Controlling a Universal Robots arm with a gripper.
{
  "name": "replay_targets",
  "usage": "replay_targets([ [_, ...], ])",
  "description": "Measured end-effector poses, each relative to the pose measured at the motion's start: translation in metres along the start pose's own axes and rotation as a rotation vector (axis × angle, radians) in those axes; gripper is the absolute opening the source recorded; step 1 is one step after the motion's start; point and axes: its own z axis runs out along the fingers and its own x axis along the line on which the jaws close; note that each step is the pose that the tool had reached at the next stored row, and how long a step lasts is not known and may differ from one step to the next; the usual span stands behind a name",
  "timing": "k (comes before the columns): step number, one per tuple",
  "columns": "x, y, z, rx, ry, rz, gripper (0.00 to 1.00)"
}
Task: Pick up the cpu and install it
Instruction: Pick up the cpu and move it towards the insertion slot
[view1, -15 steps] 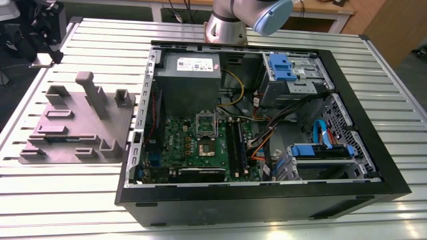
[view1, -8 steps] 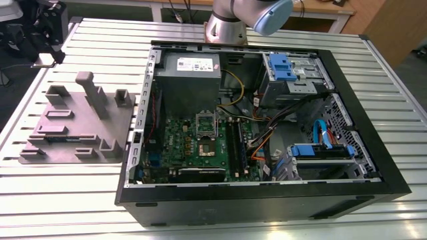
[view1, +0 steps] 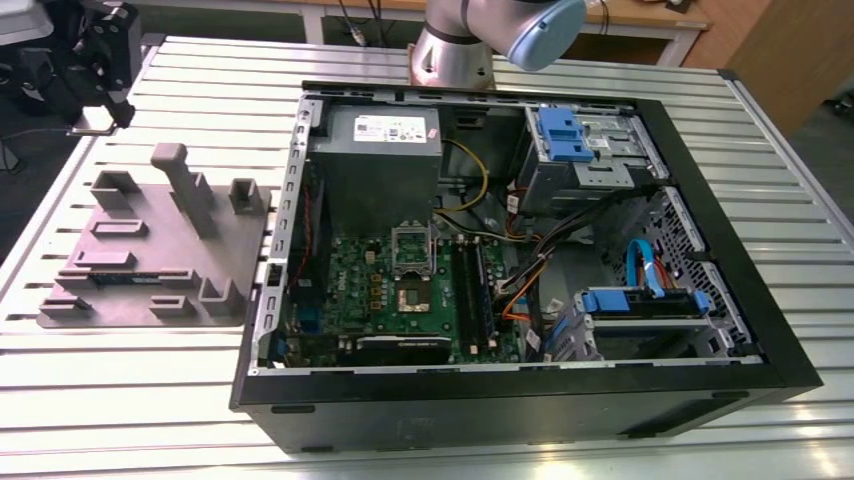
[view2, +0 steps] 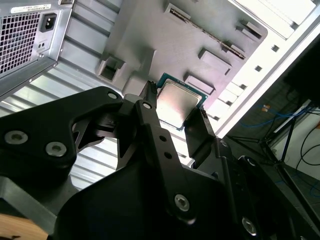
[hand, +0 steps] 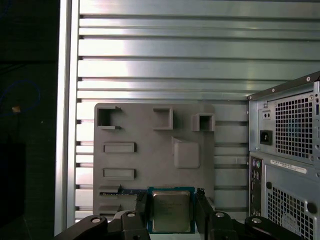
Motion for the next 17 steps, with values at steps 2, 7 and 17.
replay_targets([
  [2,-0.0016,0.0,0.0,0.0,-0.0001,0.0,0.47],
  [7,-0.0027,0.0,0.0001,-0.0001,-0.0001,0.0,0.47],
  [17,-0.0057,0.0,0.0001,0.0,0.0,0.0,0.47],
])
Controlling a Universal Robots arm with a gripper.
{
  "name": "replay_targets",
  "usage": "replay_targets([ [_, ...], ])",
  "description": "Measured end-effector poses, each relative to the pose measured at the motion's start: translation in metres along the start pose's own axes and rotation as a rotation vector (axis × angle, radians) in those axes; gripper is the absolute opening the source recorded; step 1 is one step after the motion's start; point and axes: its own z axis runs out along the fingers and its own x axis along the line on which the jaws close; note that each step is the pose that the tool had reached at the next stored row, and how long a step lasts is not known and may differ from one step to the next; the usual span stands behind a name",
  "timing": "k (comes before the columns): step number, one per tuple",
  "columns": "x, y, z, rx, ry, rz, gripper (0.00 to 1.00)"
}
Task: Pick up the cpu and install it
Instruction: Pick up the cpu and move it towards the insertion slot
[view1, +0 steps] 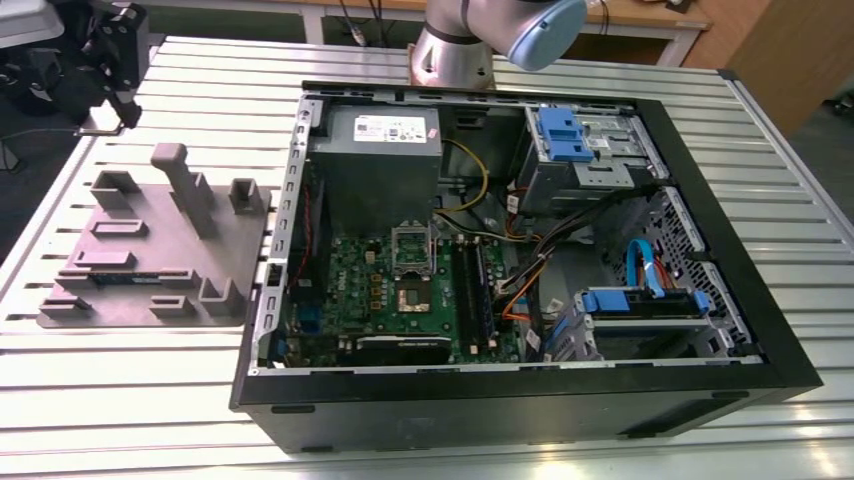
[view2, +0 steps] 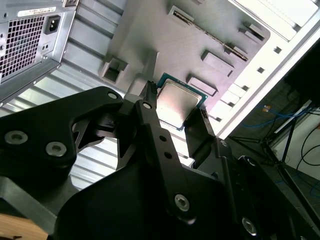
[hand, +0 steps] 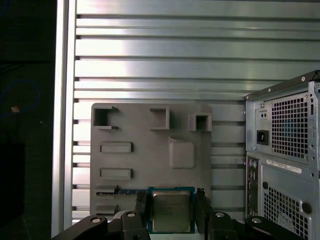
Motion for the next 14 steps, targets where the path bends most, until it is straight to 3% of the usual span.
replay_targets([
  [14,-0.0036,0.0,0.0,0.0001,0.0001,0.0,0.47],
])
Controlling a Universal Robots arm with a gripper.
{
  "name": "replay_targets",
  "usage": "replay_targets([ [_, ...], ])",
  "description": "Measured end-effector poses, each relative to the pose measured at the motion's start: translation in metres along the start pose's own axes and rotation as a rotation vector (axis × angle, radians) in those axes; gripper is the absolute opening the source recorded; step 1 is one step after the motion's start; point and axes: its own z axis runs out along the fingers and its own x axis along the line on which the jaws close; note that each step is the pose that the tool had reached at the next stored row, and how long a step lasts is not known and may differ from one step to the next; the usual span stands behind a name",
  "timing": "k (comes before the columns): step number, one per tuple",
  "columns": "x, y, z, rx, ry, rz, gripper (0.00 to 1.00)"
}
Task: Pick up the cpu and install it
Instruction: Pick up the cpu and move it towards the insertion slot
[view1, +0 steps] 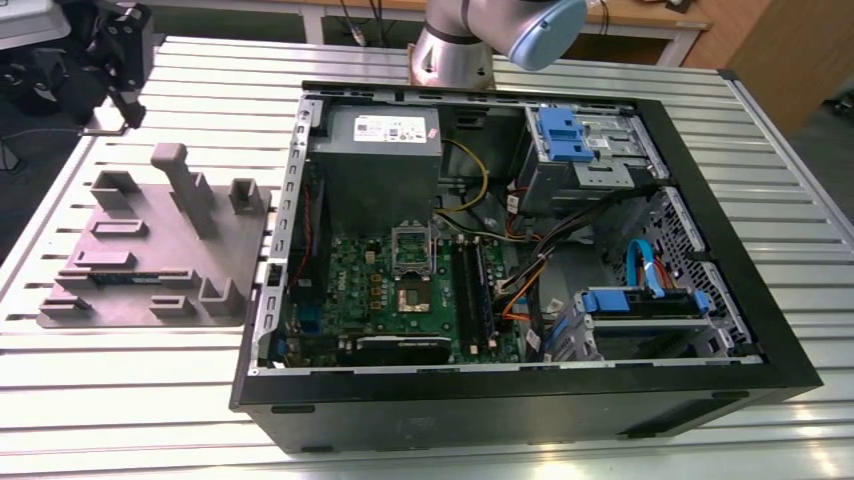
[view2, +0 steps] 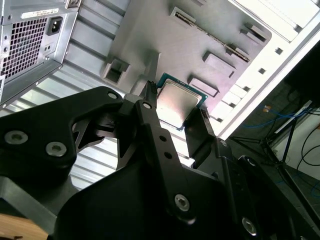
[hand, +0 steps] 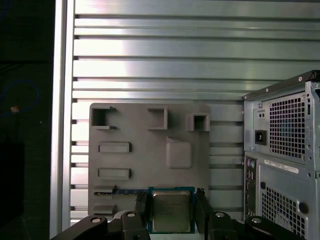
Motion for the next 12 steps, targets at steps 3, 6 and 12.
replay_targets([
  [3,-0.0026,0.0,0.0001,0.0,-0.0001,0.0,0.47],
  [6,-0.0053,0.0001,0.0001,-0.0001,-0.0001,0.0,0.47],
  [12,-0.0103,0.0001,0.0002,-0.0001,-0.0001,0.0,0.47],
])
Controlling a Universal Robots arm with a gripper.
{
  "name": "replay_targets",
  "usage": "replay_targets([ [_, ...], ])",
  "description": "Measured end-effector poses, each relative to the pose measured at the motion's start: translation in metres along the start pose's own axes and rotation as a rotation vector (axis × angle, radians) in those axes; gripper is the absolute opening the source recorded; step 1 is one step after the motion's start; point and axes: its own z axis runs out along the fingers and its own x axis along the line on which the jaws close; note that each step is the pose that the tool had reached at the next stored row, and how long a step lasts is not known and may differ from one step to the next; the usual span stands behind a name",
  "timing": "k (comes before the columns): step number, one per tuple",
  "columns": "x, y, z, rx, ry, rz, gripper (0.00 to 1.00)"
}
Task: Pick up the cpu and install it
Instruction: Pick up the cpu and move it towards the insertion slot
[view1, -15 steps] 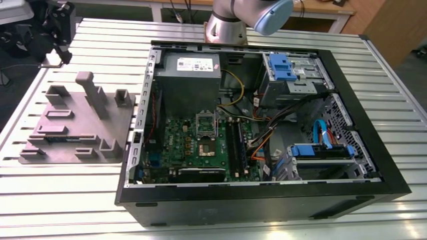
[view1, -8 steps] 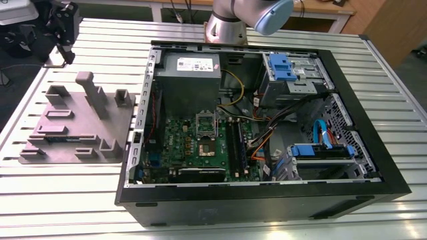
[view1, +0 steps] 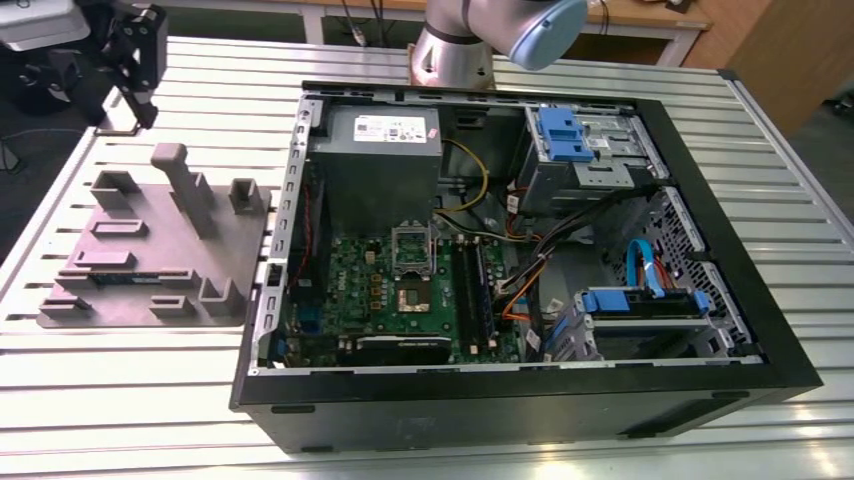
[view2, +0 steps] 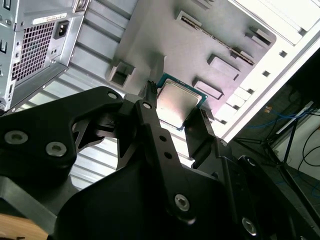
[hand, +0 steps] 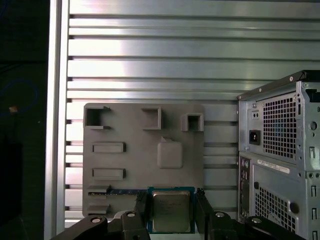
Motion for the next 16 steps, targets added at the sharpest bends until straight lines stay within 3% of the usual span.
replay_targets([
  [10,-0.0116,0.0001,0.0001,0.0,0.0,0.0,0.47],
  [16,-0.0147,0.0001,0.0001,0.0001,0.0001,0.0,0.47],
])
